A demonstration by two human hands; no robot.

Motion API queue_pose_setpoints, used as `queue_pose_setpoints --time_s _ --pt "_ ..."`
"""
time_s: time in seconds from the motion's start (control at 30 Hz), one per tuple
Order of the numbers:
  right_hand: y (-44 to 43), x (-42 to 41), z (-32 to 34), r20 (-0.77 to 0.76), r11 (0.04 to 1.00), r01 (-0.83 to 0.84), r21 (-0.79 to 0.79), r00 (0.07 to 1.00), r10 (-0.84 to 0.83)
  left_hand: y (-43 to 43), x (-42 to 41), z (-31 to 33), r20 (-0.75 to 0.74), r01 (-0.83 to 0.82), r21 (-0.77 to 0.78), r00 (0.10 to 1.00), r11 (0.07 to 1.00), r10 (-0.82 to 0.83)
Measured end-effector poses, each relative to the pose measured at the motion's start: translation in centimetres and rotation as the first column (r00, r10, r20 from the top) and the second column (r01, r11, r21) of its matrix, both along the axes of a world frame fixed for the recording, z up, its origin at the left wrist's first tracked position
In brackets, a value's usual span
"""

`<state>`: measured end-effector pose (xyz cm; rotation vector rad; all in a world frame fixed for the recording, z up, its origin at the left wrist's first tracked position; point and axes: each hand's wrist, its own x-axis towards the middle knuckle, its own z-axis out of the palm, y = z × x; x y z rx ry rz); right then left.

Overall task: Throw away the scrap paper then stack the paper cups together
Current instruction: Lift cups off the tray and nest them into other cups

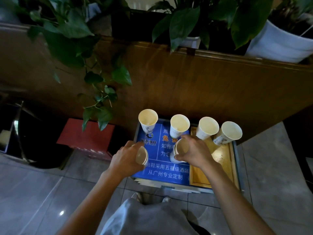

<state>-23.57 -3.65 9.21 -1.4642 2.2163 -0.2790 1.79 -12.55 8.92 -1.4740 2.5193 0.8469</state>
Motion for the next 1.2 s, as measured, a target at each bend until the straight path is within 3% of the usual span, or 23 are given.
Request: queue_pose_setpoints --time_s 0.23,0.83,1.2 --pt "-0.2 0.8 -1.3 -0.003 1.0 0.003 0.021 1.0 -0.003 0.2 -0.7 -1.3 -0.02 0.001 -0.009 1.0 1.0 -0.001" --pt "-0.5 2.6 -1.7 -0.015 0.997 0.06 0.041 0.998 -0.059 0.1 -2.4 -1.6 0.119 0.117 0.02 0.986 0.993 -0.119" --pt "0.9 2.9 -2.3 -0.07 0.994 0.072 0.087 0.995 -0.066 -0.4 -3.0 -2.6 0.037 0.166 -0.006 0.986 0.986 -0.165"
